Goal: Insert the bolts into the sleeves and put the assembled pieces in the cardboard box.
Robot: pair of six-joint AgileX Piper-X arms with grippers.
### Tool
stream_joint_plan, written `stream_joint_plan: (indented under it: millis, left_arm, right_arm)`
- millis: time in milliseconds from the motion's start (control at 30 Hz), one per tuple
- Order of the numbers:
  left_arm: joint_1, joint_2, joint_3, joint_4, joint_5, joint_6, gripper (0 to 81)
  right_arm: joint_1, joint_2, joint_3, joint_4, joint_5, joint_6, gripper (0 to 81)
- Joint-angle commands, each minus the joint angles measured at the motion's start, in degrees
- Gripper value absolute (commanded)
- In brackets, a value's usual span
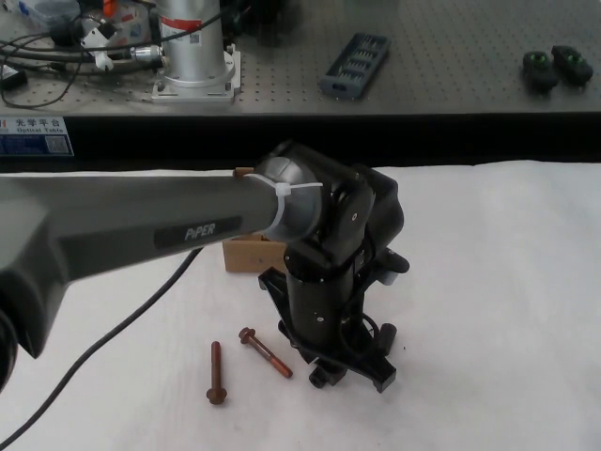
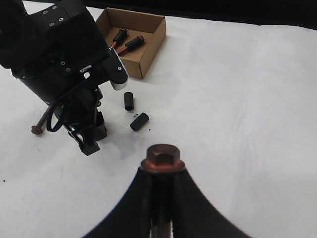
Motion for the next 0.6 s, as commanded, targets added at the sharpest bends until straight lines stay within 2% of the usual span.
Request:
stream_joint_plan:
  millis: [0, 333, 567]
  left_arm:
    - [-0.09, 1.26, -0.42, 1.89, -0.44, -2.82, 25.5]
    - [-0.09, 1.21, -0.48, 3.17, -0.44, -3.05, 24.8]
    - [0.1, -2.17, -0.48, 1.23, -0.44, -3.05, 5.5]
  right_arm:
    - [-0.42, -0.85, -0.12, 0.0, 0.14, -0.05, 3.6]
    - [-0.42, -1.81, -0.12, 0.79, 0.14, -0.05, 3.6]
    - [-0.42, -1.78, -0.12, 0.15, 0.14, -0.05, 3.6]
